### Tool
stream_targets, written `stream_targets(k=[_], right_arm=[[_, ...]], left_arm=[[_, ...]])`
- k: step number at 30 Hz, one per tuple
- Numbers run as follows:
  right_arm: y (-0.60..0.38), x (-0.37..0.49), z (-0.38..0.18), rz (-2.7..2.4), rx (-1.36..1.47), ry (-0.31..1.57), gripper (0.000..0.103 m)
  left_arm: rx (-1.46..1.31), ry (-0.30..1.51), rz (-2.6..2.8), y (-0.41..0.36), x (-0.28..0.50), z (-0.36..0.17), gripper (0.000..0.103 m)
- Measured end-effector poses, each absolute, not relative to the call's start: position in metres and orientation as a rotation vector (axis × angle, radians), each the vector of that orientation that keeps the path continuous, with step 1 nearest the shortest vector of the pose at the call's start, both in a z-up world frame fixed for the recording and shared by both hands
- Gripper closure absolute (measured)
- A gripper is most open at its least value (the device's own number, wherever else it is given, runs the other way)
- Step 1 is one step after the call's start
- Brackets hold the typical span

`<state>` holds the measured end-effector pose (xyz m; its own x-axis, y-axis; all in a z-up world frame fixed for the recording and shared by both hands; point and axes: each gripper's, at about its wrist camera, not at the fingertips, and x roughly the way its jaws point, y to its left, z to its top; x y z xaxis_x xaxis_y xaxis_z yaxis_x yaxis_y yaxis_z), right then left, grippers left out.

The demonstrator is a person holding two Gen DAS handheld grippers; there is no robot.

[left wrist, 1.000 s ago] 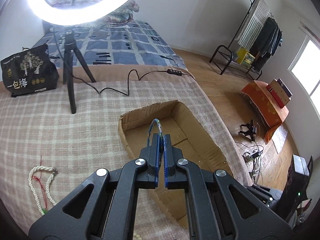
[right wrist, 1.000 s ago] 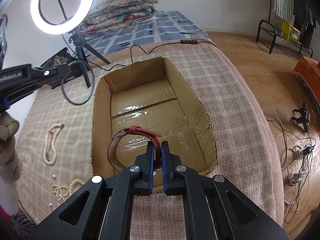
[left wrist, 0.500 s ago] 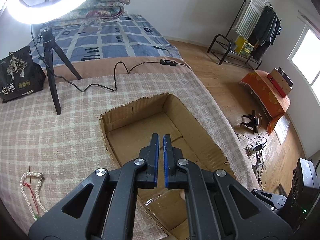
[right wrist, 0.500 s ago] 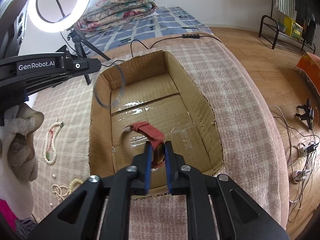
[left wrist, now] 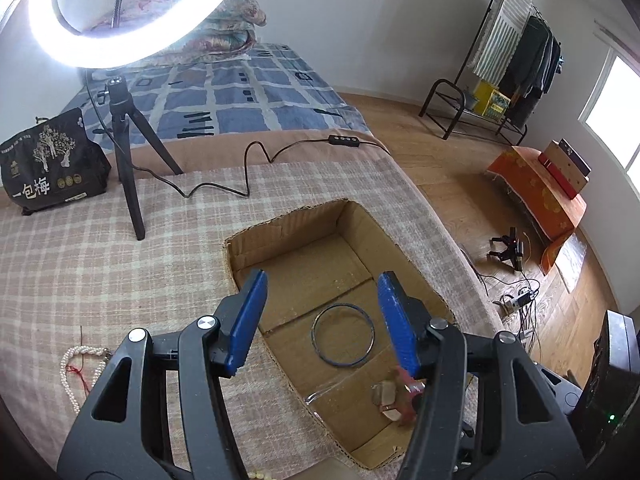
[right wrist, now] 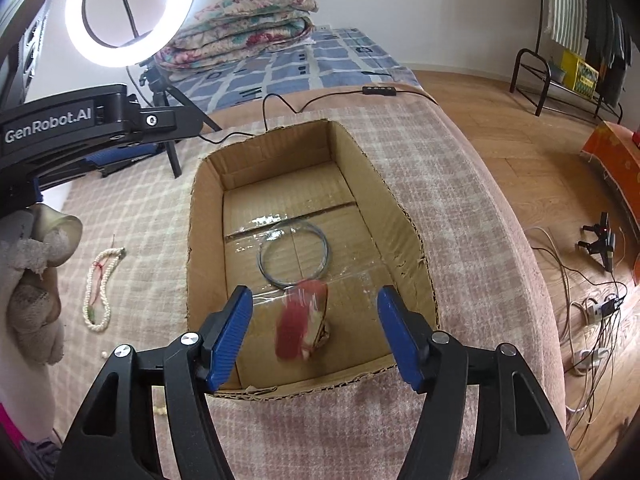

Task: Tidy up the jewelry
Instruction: 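Open the right tool dropping the watch into the box while the left tool releases the ring, then move the left tool to the pearl necklace while the right tool moves to the bead bracelet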

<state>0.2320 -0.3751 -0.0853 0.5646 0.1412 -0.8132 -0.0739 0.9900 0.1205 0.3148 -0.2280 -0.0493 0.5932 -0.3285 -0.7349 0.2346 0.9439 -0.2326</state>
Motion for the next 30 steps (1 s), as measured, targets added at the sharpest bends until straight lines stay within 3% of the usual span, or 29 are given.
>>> stream_targets(k=[15, 30], right_arm=[[-0.36, 0.209, -0.054, 0.137, 0.065, 0.874, 0.039], [-0.305, 0.169, -0.034, 0.259, -0.073, 0.744, 0.038]], left_arm=[[-0.097, 0.816, -0.277, -0.181, 0.284, -0.018, 0.044], [-0.087, 0.761, -0.187, -0.045, 0.217, 0.017, 0.044]])
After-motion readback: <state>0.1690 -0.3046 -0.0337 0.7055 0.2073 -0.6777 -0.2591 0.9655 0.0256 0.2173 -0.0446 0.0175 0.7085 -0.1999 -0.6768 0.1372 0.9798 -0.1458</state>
